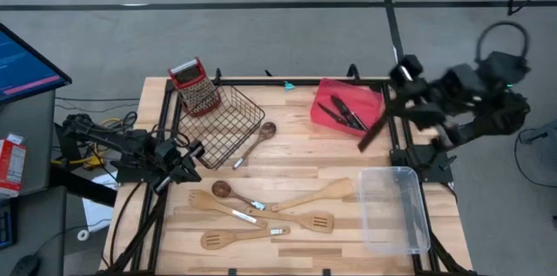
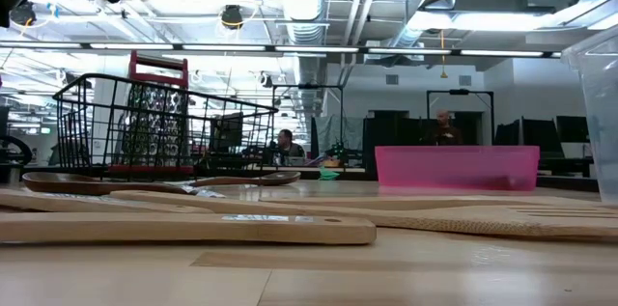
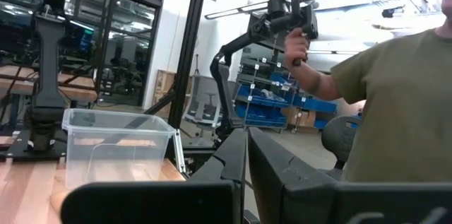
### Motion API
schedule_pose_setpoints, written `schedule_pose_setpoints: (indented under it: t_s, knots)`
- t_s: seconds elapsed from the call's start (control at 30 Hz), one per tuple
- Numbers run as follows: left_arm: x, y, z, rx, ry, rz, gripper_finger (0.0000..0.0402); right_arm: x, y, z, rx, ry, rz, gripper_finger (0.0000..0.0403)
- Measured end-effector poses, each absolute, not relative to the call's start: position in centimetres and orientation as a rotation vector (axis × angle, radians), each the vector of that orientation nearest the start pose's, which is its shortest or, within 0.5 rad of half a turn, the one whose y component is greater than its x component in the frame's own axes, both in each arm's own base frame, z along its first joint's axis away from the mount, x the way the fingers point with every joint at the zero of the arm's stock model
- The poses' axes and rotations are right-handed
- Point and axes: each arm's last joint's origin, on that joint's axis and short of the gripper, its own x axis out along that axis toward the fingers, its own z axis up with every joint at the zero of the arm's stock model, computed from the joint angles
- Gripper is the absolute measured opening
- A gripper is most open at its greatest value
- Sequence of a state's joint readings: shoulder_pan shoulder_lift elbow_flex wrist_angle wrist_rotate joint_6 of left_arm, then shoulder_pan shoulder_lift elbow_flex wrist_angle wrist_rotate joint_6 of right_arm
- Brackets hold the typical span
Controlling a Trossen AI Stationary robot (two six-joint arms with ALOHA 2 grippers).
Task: Pick & Place Kitchen Items
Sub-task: Put the black knife into the red bin
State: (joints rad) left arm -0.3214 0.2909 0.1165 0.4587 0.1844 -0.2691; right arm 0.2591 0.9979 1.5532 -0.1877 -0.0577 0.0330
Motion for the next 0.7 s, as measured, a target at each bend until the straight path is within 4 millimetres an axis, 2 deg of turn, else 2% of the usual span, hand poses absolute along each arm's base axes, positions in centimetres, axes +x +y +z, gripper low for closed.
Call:
schedule_pose_setpoints:
  t_s: [0.17, 0.4, 0.7]
  knots:
    - [10.4, -4.0, 22.3, -0.281, -0.218, -0.538, 0.0002, 12.2, 5.0, 54.5, -0.008, -0.427, 0.411, 0.0073]
    - [10.4, -4.0, 22.3, -0.281, -0.217, -0.538, 0.0002, 11.8, 5.9, 54.5, -0.075, -0.448, 0.463, 0.0074]
    - [10.4, -4.0, 22.3, -0.281, -0.219, -0.538, 0.0002, 11.8, 6.7, 52.9, -0.051, -0.265, 0.52, 0.0075]
